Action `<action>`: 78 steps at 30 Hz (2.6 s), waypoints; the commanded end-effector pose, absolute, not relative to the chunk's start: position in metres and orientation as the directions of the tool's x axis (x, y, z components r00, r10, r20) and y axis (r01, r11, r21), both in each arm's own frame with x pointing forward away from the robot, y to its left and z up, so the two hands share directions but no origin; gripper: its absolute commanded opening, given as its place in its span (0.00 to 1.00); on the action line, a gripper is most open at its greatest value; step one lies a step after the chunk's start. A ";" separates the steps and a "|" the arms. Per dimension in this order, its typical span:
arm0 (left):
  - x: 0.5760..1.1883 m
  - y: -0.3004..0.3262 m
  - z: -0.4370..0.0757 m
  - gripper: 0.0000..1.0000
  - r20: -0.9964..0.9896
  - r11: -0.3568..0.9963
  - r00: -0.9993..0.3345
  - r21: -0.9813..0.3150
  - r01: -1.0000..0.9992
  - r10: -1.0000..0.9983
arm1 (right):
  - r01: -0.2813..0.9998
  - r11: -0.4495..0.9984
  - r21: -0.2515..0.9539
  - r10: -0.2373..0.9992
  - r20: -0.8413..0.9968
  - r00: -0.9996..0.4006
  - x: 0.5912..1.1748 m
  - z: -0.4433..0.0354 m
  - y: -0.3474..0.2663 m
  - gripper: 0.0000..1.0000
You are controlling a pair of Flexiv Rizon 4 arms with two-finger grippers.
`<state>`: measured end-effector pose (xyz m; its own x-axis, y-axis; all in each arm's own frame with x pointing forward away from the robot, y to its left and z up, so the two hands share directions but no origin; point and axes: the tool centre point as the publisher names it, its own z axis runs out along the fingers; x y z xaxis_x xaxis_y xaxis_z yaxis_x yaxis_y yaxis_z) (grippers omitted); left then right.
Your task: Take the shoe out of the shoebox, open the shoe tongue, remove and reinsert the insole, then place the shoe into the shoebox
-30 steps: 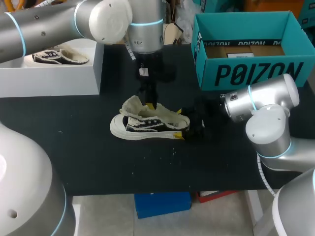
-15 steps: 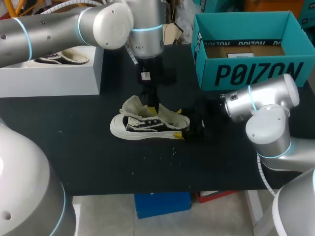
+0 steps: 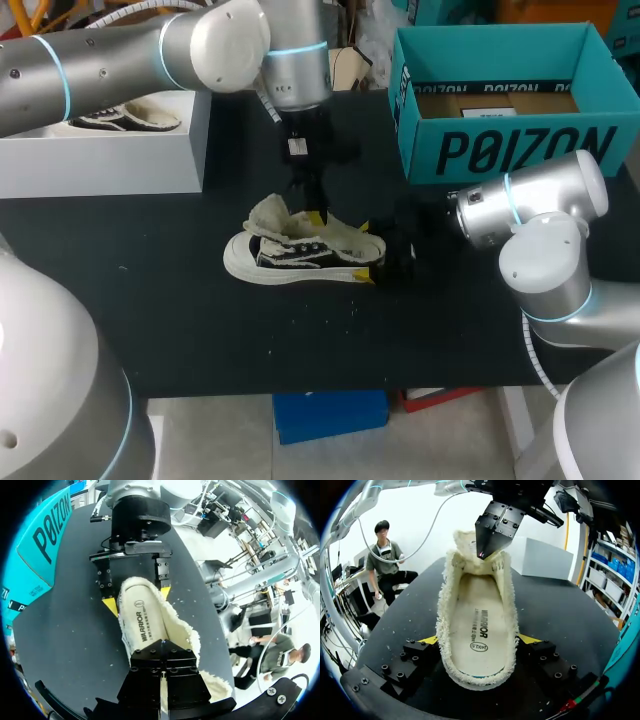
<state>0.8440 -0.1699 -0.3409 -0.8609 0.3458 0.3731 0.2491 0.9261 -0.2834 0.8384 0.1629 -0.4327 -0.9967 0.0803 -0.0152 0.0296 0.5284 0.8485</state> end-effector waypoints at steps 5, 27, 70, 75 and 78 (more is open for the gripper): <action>0.853 -0.158 -0.335 0.00 0.380 0.925 -0.863 -0.313 0.217 0.332 | 0.031 0.529 0.848 0.081 -0.015 -0.997 0.840 -0.436 0.161 0.00; 0.831 -0.165 -0.365 0.00 0.446 0.926 -0.838 -0.337 0.168 0.315 | 0.031 0.529 0.848 0.081 -0.015 -0.997 0.840 -0.436 0.161 0.00; 0.798 -0.161 -0.413 0.00 0.466 0.972 -0.865 -0.215 0.094 0.187 | 0.031 0.529 0.848 0.081 -0.015 -0.997 0.840 -0.436 0.161 0.00; 0.799 -0.161 -0.414 0.00 0.440 0.977 -0.880 -0.189 0.101 0.176 | 0.031 0.529 0.848 0.081 -0.015 -0.997 0.840 -0.436 0.161 0.00; 0.798 -0.162 -0.418 0.00 0.435 0.975 -0.883 -0.196 0.102 0.180 | 0.031 0.529 0.848 0.081 -0.015 -0.997 0.840 -0.436 0.161 0.00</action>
